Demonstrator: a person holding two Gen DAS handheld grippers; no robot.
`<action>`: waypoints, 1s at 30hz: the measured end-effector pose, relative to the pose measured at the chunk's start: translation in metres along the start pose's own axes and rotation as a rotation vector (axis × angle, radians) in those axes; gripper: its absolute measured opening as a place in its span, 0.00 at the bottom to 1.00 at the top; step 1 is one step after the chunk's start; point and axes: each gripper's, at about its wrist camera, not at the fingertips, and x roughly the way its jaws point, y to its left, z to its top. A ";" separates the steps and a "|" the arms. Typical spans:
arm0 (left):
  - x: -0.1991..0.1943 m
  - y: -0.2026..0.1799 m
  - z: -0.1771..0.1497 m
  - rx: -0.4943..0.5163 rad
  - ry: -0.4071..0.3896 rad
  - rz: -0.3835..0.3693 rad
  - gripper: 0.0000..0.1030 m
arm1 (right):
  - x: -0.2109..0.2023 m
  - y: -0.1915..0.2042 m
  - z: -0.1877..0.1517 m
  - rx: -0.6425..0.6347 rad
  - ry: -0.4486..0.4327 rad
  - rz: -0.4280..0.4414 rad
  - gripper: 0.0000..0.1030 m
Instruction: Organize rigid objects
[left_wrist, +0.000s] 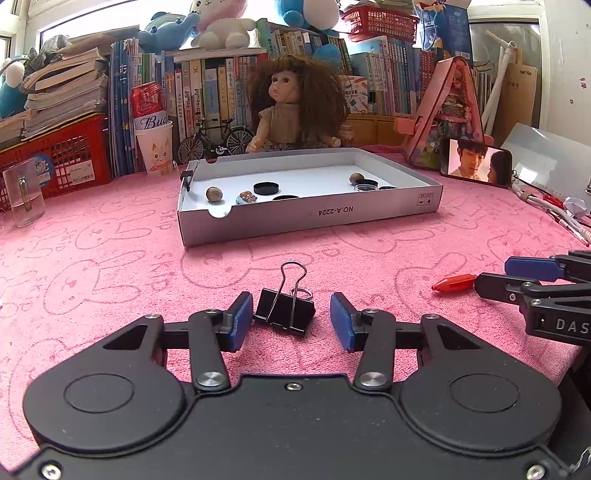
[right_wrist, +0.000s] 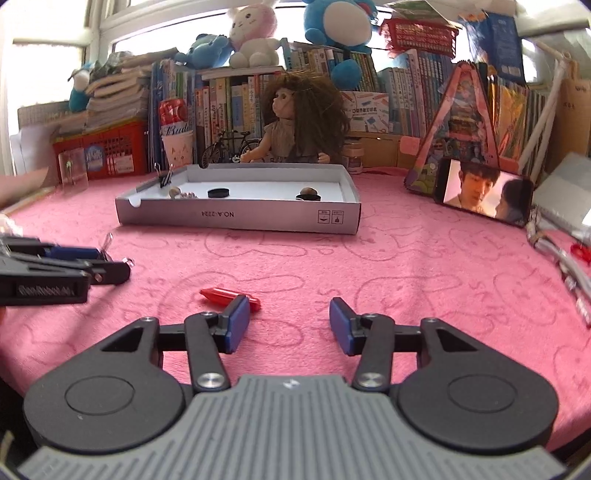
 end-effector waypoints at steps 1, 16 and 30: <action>0.000 -0.001 0.000 -0.001 0.000 0.004 0.43 | -0.001 0.000 0.000 0.027 -0.001 0.012 0.62; -0.013 -0.002 -0.003 -0.035 0.008 0.000 0.43 | 0.012 0.034 -0.001 0.075 -0.036 -0.019 0.62; -0.002 -0.004 -0.004 -0.041 -0.025 0.064 0.31 | 0.017 0.051 -0.009 0.017 -0.075 -0.101 0.62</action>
